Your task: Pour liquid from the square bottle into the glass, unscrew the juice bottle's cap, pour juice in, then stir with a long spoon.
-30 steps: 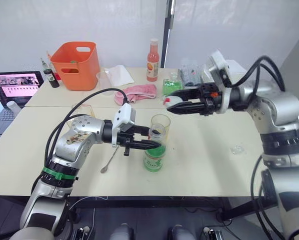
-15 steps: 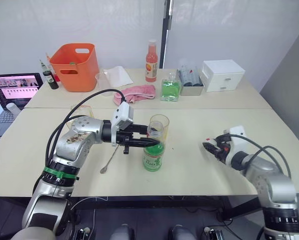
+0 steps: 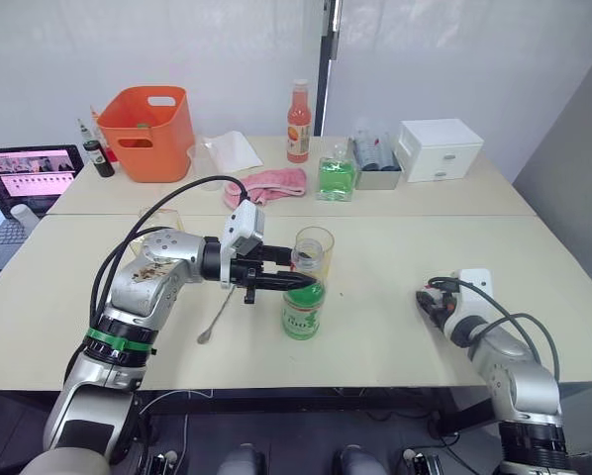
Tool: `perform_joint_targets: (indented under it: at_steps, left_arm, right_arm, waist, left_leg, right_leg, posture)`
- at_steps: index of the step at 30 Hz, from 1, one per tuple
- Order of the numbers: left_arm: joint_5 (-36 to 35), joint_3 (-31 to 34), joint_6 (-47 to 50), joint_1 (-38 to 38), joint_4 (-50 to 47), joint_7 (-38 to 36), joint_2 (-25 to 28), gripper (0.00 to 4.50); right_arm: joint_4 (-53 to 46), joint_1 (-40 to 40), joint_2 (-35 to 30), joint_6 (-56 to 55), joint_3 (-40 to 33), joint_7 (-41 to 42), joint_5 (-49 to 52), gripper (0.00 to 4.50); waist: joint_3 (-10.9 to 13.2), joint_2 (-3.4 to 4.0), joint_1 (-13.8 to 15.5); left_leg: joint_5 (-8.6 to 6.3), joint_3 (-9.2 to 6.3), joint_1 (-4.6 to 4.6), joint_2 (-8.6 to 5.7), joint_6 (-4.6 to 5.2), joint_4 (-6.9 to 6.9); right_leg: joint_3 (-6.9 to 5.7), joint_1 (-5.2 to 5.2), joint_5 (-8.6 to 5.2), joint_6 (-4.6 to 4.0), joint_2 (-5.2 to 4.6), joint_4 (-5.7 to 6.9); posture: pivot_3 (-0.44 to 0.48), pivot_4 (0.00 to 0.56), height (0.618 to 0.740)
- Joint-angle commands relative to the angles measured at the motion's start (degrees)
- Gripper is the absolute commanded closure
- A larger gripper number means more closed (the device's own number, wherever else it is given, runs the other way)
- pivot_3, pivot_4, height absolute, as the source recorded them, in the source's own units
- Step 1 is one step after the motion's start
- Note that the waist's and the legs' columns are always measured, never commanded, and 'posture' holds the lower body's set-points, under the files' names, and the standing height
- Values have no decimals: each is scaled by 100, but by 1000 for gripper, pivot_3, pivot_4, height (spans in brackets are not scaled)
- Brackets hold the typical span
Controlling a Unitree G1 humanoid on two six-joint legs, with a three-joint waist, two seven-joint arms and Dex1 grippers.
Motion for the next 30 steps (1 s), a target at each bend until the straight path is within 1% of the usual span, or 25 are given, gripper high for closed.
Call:
perform_joint_targets:
  at_steps: [1,2,6,7,13,15,19,24,27,30]
  left_arm:
    - [110,-165,152,137,-74,-53,56,3056]
    - [109,-159,156,148,-88,-50,62,3056]
    - [94,-126,178,186,-145,-29,73,3056]
    - [110,-126,162,199,-155,-28,84,3056]
    - [6,59,170,344,-323,-41,206,3056]
    - [-62,181,203,383,-420,-29,295,3056]
    - [-389,568,584,399,-704,93,565,3056]
    - [-718,1039,1039,196,-751,145,1058,3056]
    - [-681,1198,1085,-14,-535,108,1335,3056]
    - [-468,1218,850,-346,-154,162,1423,3056]
  right_arm:
    - [126,28,86,-7,-125,-72,110,1867]
    - [64,41,92,-55,-143,-35,158,1599]
    - [-302,10,36,-393,-142,238,321,275]
    - [-454,-10,13,-536,-126,383,401,26]
    - [-1229,-190,-198,-823,-5,854,611,26]
    - [-1491,-354,-315,-697,27,1016,811,26]
    - [-1999,-580,-589,-188,140,1426,1388,26]
    - [-2227,-668,-858,287,408,1851,1900,26]
    - [-2196,-705,-931,400,577,1844,1881,26]
    - [-2142,-668,-955,413,662,1824,1836,26]
  waist:
    - [-2,-2,-3]
    - [-2,-2,-4]
    - [-2,-1,-2]
    - [-2,-1,-2]
    - [-2,0,-12]
    - [-2,0,-18]
    - [-1,0,-53]
    - [6,-1,-41]
    - [11,-5,-21]
    - [13,-9,38]
  left_leg:
    - [0,-1,2,0,0,0]
    - [0,-1,2,0,0,0]
    - [0,-1,0,-1,0,1]
    - [0,-1,-1,-1,0,0]
    - [0,-3,-3,2,0,-3]
    - [0,-2,-3,2,0,-3]
    - [0,-5,-5,10,0,-8]
    - [0,-10,-12,12,0,-9]
    - [0,-10,-12,11,0,-7]
    - [0,-10,-17,5,0,-3]
  right_leg:
    - [0,2,0,0,0,0]
    - [0,2,0,0,0,0]
    - [0,1,0,0,-1,0]
    - [0,-1,0,0,-1,0]
    - [1,-6,0,0,1,0]
    - [1,-7,0,0,2,0]
    - [4,-14,-1,-2,10,1]
    - [1,-19,-2,-3,14,-1]
    - [0,-19,-2,-4,13,-1]
    - [-5,-18,-2,-3,7,-1]
  posture:
    - [0,150,715]
    - [0,150,715]
    - [0,150,715]
    - [0,150,715]
    - [0,150,715]
    - [0,150,715]
    - [0,150,715]
    - [0,150,715]
    - [0,150,715]
    - [0,150,715]
